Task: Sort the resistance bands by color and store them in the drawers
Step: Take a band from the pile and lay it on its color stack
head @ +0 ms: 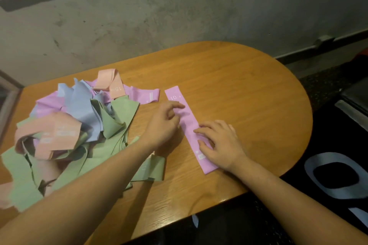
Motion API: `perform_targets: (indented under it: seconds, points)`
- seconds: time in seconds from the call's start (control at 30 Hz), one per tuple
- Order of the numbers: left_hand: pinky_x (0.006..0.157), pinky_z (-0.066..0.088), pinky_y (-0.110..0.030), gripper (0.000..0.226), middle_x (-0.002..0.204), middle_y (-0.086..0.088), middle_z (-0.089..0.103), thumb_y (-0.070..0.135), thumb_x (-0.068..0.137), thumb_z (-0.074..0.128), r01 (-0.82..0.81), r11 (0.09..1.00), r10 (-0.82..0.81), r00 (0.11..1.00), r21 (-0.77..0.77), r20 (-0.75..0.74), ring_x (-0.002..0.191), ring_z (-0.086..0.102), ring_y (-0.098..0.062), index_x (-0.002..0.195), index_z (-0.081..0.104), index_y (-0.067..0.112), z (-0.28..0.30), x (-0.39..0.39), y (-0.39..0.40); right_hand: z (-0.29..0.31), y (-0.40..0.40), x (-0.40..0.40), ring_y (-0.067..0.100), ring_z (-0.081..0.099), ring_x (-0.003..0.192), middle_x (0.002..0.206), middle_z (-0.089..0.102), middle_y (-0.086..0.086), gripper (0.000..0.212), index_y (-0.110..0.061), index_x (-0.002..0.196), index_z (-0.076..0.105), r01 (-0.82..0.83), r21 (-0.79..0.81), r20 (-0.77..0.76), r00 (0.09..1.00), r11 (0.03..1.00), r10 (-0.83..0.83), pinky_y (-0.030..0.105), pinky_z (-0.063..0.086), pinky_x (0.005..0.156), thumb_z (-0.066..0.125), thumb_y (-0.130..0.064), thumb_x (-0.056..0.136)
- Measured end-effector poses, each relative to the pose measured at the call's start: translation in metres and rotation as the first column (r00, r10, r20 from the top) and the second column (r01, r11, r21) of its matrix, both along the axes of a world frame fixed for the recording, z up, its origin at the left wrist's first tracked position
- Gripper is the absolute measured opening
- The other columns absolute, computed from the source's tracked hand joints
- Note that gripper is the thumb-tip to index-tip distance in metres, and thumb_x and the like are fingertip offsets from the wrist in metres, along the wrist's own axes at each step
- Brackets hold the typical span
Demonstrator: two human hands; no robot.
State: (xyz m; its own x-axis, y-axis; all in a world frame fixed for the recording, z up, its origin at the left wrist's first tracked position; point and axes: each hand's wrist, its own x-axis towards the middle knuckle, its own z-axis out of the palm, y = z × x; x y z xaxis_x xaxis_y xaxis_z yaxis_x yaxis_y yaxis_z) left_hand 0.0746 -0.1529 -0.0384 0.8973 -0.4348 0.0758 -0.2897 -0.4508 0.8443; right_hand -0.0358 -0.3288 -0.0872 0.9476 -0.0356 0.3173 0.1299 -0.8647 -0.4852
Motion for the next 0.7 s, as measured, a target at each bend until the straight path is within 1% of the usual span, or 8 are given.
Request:
perform_targets:
  seconds: [0.1,0.17,0.23,0.3,0.37,0.5,0.6,0.7]
  points:
    - [0.095,0.038,-0.015,0.022,0.116,0.013,0.061,0.01,0.092,0.063,0.15,0.971,-0.177,0.975,0.187,0.136,0.106,0.052,0.002,0.107,0.069,0.025,-0.004,-0.034,0.022,0.004,0.0,-0.007,0.014,0.049,0.121,0.131,0.062,-0.012,0.037,-0.033,0.117,0.071,-0.035,-0.038,-0.056,0.998,0.999,0.033,0.039,0.041,0.096,0.051,-0.045,0.087]
    - [0.1,0.042,-0.025,0.02,0.124,0.009,0.062,0.022,0.093,0.059,0.222,0.914,-0.313,0.92,0.34,0.238,0.114,0.055,-0.005,0.11,0.07,0.024,-0.006,-0.051,0.036,0.006,-0.001,-0.014,0.017,0.046,0.13,0.139,0.059,-0.01,0.042,-0.033,0.124,0.068,-0.075,-0.111,-0.1,0.993,0.991,0.064,0.041,0.039,0.104,0.045,-0.049,0.092]
    - [0.1,0.046,-0.032,0.026,0.126,0.008,0.063,0.03,0.091,0.053,0.231,0.879,-0.376,0.875,0.418,0.306,0.116,0.057,-0.011,0.11,0.07,0.024,-0.006,-0.063,0.048,0.01,-0.003,-0.022,0.02,0.039,0.14,0.15,0.05,-0.01,0.052,-0.036,0.135,0.061,-0.117,-0.177,-0.19,0.978,0.977,0.083,0.041,0.03,0.116,0.034,-0.055,0.095]
    - [0.101,0.048,-0.037,0.029,0.126,0.007,0.062,0.034,0.092,0.049,0.199,0.896,-0.342,0.88,0.397,0.331,0.118,0.056,-0.011,0.111,0.069,0.025,-0.006,-0.072,0.057,0.013,-0.002,-0.028,0.017,0.026,0.148,0.158,0.037,-0.014,0.062,-0.04,0.144,0.05,-0.136,-0.205,-0.281,0.957,0.969,0.074,0.037,0.012,0.122,0.02,-0.06,0.094]
    - [0.101,0.047,-0.038,0.031,0.13,0.008,0.06,0.037,0.094,0.045,0.144,0.932,-0.256,0.91,0.333,0.325,0.119,0.056,-0.011,0.112,0.067,0.026,-0.008,-0.078,0.066,0.014,0.001,-0.032,0.015,0.022,0.149,0.159,0.034,-0.015,0.065,-0.04,0.146,0.047,-0.123,-0.197,-0.285,0.956,0.973,0.063,0.035,0.006,0.122,0.015,-0.061,0.093]
    - [0.105,0.042,-0.032,0.032,0.135,0.013,0.053,0.041,0.095,0.046,0.03,0.967,-0.104,0.953,0.252,0.284,0.122,0.051,-0.006,0.117,0.065,0.029,-0.01,-0.078,0.084,0.017,0.012,-0.038,0.014,0.035,0.143,0.146,0.051,-0.01,0.056,-0.032,0.137,0.058,0.028,0.057,-0.165,0.986,0.998,-0.018,0.039,0.023,0.119,0.034,-0.054,0.092]
    - [0.106,0.041,-0.031,0.03,0.131,0.015,0.054,0.037,0.096,0.049,-0.033,0.985,-0.006,0.974,0.167,0.227,0.123,0.049,-0.002,0.117,0.067,0.025,-0.011,-0.082,0.098,0.02,0.02,-0.041,0.009,0.044,0.131,0.133,0.06,-0.01,0.041,-0.028,0.125,0.066,0.025,0.112,-0.029,0.999,0.993,-0.022,0.033,0.032,0.108,0.046,-0.04,0.091]
    - [0.108,0.038,-0.028,0.03,0.129,0.016,0.055,0.037,0.097,0.048,-0.108,0.989,0.086,0.974,0.097,0.208,0.126,0.048,0.0,0.115,0.068,0.025,-0.01,-0.091,0.113,0.025,0.033,-0.043,0.005,0.052,0.117,0.118,0.064,-0.016,0.026,-0.029,0.112,0.069,-0.037,0.143,0.029,0.999,0.989,0.033,0.031,0.038,0.098,0.058,-0.023,0.089]
